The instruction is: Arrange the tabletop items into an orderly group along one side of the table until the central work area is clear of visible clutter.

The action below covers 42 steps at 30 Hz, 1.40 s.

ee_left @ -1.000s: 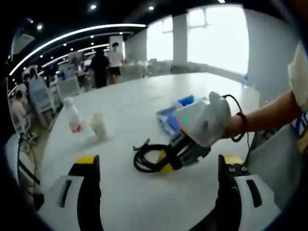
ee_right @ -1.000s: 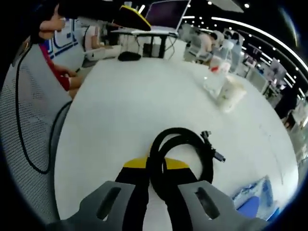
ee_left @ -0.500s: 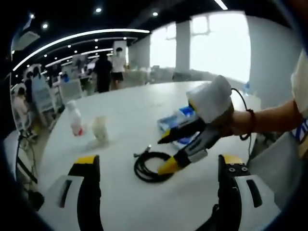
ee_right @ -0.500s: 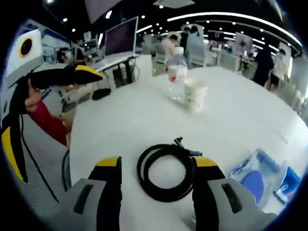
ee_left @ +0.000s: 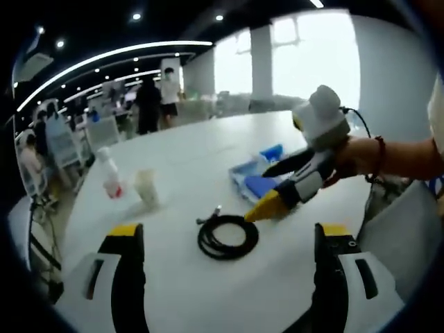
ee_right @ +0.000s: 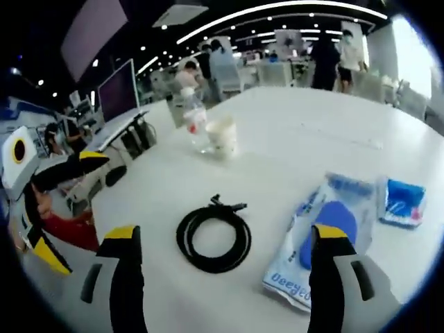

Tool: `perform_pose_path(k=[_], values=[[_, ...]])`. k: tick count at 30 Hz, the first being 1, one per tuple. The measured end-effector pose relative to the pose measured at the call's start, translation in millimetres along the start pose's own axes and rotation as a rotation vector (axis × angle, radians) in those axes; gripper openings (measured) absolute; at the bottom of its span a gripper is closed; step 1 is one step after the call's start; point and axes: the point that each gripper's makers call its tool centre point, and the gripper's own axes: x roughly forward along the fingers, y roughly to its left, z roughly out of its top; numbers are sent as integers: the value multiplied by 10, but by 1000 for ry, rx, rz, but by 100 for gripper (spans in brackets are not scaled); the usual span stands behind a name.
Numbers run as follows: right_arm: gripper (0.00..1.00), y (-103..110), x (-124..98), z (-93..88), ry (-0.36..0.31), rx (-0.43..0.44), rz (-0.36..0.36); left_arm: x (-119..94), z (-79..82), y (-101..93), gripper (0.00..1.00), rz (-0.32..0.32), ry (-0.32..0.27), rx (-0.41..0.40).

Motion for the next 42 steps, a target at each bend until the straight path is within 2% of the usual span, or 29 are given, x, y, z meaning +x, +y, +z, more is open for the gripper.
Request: perform_pose_path(k=[4,7,10,11,13,16,19,20,21,23,26,31,33,38,42], values=[[99,-169,-111,-59,9,50,-37,-9,13,4,100,-1,-7,0],[99,-318,-194,-113,7,80,-66,-60,122,34,100,-3,-77,-42],[99,-480,-251,-202,22,107,-108,-56,85,52,100,-1,-60,-50],[99,-598,-286,-260,29,145,-160,-46,62,46,100,-2,-46,-42],[99,-748,-293,-268,-5,175,-203,-17,41,23,100,-14,-33,-55],[99,-946,-312,-444,67,157,-265,6,44,-12,100,-40,-38,-102],[90,-970,-296,-525,79,210,-260,13,47,-17,100,-36,-37,-94],[88,-993,-294,-582,86,281,-271,21,21,-6,100,-23,-21,-74],[87,-1015,-283,-626,93,316,-275,25,5,-5,100,-20,-10,-65],[82,-1052,-272,-695,105,343,-297,26,-8,-5,100,-14,-1,-52],[73,-1101,-274,-761,125,347,-347,19,-10,-17,100,-22,0,-52],[69,-1182,-266,-831,140,396,-422,-1,76,-40,100,-33,-43,-53],[67,-1201,-253,-891,179,378,-436,2,74,-30,100,-28,-38,-48],[58,-1239,-230,-914,190,354,-475,35,102,-98,100,-45,-39,-22],[49,-1296,-221,-933,225,329,-511,56,95,-125,100,-46,-27,12]])
